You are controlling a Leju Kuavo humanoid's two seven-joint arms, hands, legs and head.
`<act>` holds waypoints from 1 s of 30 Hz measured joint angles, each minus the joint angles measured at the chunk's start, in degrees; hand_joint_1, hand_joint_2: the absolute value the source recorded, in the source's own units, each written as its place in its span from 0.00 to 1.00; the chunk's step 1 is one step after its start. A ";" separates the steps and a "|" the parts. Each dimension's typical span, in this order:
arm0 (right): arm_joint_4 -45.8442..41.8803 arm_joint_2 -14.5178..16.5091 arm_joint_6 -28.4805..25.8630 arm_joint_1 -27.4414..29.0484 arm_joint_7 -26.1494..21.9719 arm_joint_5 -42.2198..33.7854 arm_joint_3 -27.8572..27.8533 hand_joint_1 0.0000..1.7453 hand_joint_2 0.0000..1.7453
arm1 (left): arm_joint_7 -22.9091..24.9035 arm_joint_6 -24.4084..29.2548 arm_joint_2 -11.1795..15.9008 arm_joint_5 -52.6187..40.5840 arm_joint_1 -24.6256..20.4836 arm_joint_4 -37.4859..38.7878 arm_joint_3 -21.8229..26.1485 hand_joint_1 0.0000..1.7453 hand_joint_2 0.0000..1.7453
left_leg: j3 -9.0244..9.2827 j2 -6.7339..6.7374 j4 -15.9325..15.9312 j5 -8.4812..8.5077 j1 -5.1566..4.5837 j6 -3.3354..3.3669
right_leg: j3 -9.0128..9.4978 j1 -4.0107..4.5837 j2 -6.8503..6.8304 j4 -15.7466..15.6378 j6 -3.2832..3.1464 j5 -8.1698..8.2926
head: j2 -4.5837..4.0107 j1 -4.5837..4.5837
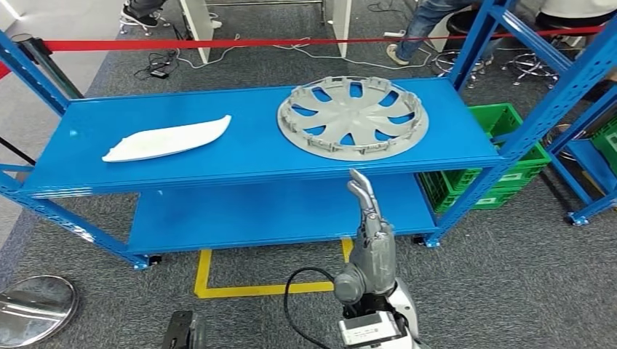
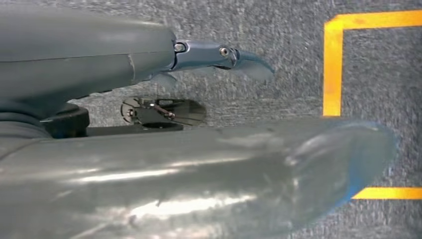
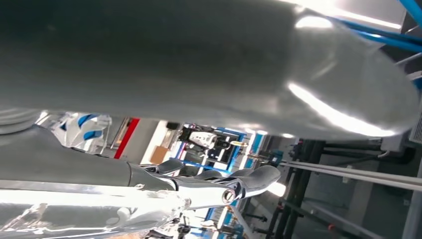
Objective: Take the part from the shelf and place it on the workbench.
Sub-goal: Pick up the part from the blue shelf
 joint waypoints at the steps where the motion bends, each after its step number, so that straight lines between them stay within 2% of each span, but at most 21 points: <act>1: -0.03 0.01 -0.01 -0.01 0.01 0.04 0.06 0.00 0.00 | 0.05 0.18 0.00 -0.10 -0.03 -0.01 0.00 0.00 0.00 | -0.57 0.01 1.21 -0.84 0.03 -0.26 | 0.14 -0.10 -0.05 -0.16 -0.35 0.02 | 0.00 -0.08; 2: -0.05 0.01 -0.01 -0.03 0.03 0.08 0.13 0.00 0.00 | 0.12 0.30 0.01 -0.23 -0.06 -0.02 0.00 0.00 0.00 | -1.81 0.02 3.75 -2.26 0.06 -0.48 | 0.29 -0.21 -0.11 -0.29 -0.66 0.00 | 0.01 -0.15; 4: -0.05 -0.01 -0.01 -0.06 0.07 0.14 0.25 0.00 0.00 | 0.37 0.57 0.03 -0.51 -0.02 -0.02 -0.01 0.00 0.00 | -5.81 0.03 11.44 -5.54 0.08 -0.72 | 0.36 -0.20 -0.17 -0.31 -1.01 -0.15 | 0.00 -0.27; 5: -0.04 -0.01 -0.01 -0.06 0.09 0.15 0.27 0.00 0.00 | 0.51 0.70 0.05 -0.58 0.01 -0.02 0.00 0.00 0.00 | -7.69 0.03 14.69 -6.41 0.11 -0.79 | 0.39 -0.19 -0.14 -0.31 -1.08 -0.21 | 0.00 -0.26; 6: -0.04 -0.01 0.01 -0.07 0.13 0.16 0.28 0.00 0.00 | 0.62 0.79 0.08 -0.63 0.04 -0.02 0.01 0.00 0.00 | -8.76 0.03 16.13 -6.17 0.12 -0.81 | 0.45 -0.20 -0.08 -0.31 -1.10 -0.26 | 0.00 -0.27; 7: -0.03 -0.01 0.03 -0.07 0.16 0.16 0.29 0.00 0.00 | 0.67 0.85 0.10 -0.64 0.05 -0.02 0.01 0.00 0.00 | -8.82 0.03 15.52 -4.88 0.13 -0.80 | 0.56 -0.23 0.00 -0.30 -1.06 -0.33 | 0.01 -0.27; 8: -0.03 -0.01 0.07 -0.08 0.19 0.17 0.31 0.00 0.00 | 0.68 0.88 0.11 -0.64 0.03 -0.03 0.02 0.00 0.00 | -7.73 0.03 12.70 -2.65 0.17 -0.78 | 0.74 -0.30 0.10 -0.30 -0.93 -0.44 | 0.01 -0.27; 9: -0.03 -0.01 0.11 -0.09 0.20 0.19 0.33 0.00 0.00 | 0.68 0.89 0.10 -0.64 0.02 -0.03 0.02 0.00 0.00 | -6.01 0.07 8.77 -0.28 0.24 -0.81 | 0.94 -0.35 0.19 -0.29 -0.73 -0.59 | 0.01 -0.27; 11: -0.03 -0.02 0.18 -0.13 0.22 0.22 0.38 0.00 0.00 | 0.72 0.96 0.04 -0.64 -0.08 -0.03 0.02 0.00 0.00 | -2.91 0.08 1.98 2.29 0.30 -0.73 | 1.01 -0.17 0.36 -0.12 -0.12 -0.93 | 0.01 -0.40; 13: -0.03 -0.06 0.20 -0.14 0.26 0.26 0.41 0.00 0.00 | 0.80 1.06 -0.01 -0.64 -0.13 -0.03 0.05 0.00 0.00 | -2.18 -0.01 0.07 2.17 0.21 -0.27 | 0.86 0.07 0.44 -0.18 0.39 -1.01 | 0.01 -0.42; 15: -0.03 -0.09 0.21 -0.14 0.27 0.29 0.43 0.00 0.00 | 0.85 1.16 -0.01 -0.64 -0.10 -0.03 0.11 0.00 0.00 | -2.19 -0.04 0.00 2.15 0.23 0.50 | 0.81 -0.03 0.37 -0.16 0.85 -1.24 | 0.01 -0.28; 16: -0.03 -0.10 0.21 -0.14 0.27 0.30 0.43 0.00 0.00 | 0.85 1.20 -0.01 -0.64 -0.11 -0.03 0.13 0.00 0.00 | -2.08 -0.03 -0.04 2.13 0.27 0.87 | 0.45 -0.07 0.22 0.73 1.11 -1.91 | 0.00 -0.16; 18: -0.03 -0.13 0.21 -0.14 0.26 0.34 0.43 0.00 0.00 | 0.84 1.22 -0.01 -0.66 -0.14 -0.03 0.15 0.00 0.00 | -1.89 0.03 -0.11 2.05 0.30 1.43 | -2.04 -0.08 -0.11 6.08 1.51 -4.77 | 0.00 0.09; 20: -0.03 -0.17 0.21 -0.14 0.26 0.39 0.43 0.00 0.00 | 0.77 0.68 0.00 -0.64 -0.13 -0.03 0.18 0.00 0.00 | -1.82 0.09 -0.10 1.92 0.21 1.69 | -6.10 -0.08 -0.22 13.81 1.65 -7.81 | 0.00 0.19; 21: -0.03 -0.19 0.21 -0.14 0.26 0.43 0.43 0.00 0.00 | 0.71 -0.07 0.01 -0.58 -0.12 -0.03 0.21 0.00 0.00 | -1.76 0.11 -0.09 1.87 0.18 1.74 | -7.44 -0.08 -0.22 16.01 1.64 -8.16 | 0.01 0.19; 22: -0.03 -0.20 0.24 -0.14 0.25 0.46 0.43 0.00 0.00 | 0.64 -1.00 0.02 -0.51 -0.11 -0.03 0.23 0.00 0.00 | -1.65 0.09 -0.09 1.81 0.17 1.76 | -7.63 -0.08 -0.22 15.87 1.59 -7.31 | 0.00 0.19; 23: -0.03 -0.21 0.28 -0.15 0.25 0.50 0.43 0.00 0.00 | 0.57 -1.91 0.02 -0.44 -0.11 -0.03 0.25 0.00 0.00 | -1.47 0.06 -0.09 1.72 0.19 1.73 | -6.66 -0.09 -0.23 13.45 1.49 -5.50 | 0.00 0.19; 25: -0.03 -0.21 0.37 -0.17 0.25 0.53 0.44 0.00 0.00 | 0.51 -2.88 0.02 -0.38 -0.11 -0.03 0.27 0.00 0.00 | -1.08 -0.02 -0.03 1.43 0.12 1.43 | -2.82 -0.07 -0.25 5.43 1.32 -1.48 | -0.01 0.21; 26: -0.03 -0.22 0.40 -0.18 0.25 0.56 0.46 0.00 0.00 | 0.49 -3.05 0.04 -0.36 -0.11 -0.03 0.29 0.00 0.00 | -0.99 -0.06 0.04 1.32 0.03 1.20 | -1.34 -0.05 -0.22 2.39 1.19 -0.33 | 0.00 0.20; 27: -0.03 -0.22 0.41 -0.19 0.25 0.58 0.48 0.00 0.00 | 0.45 -3.17 0.07 -0.34 -0.11 -0.03 0.33 0.00 0.00 | -0.96 -0.07 0.05 1.27 -0.06 0.94 | -0.52 0.00 -0.14 0.68 1.04 0.14 | 0.00 0.16; 30: -0.03 -0.22 0.43 -0.20 0.25 0.64 0.50 0.00 0.00 | -0.02 -4.00 0.05 -0.34 -0.16 -0.03 0.51 0.00 0.00 | -0.89 -0.03 -0.20 1.15 0.07 -0.01 | -0.37 0.14 0.09 0.05 0.11 0.09 | 0.00 0.11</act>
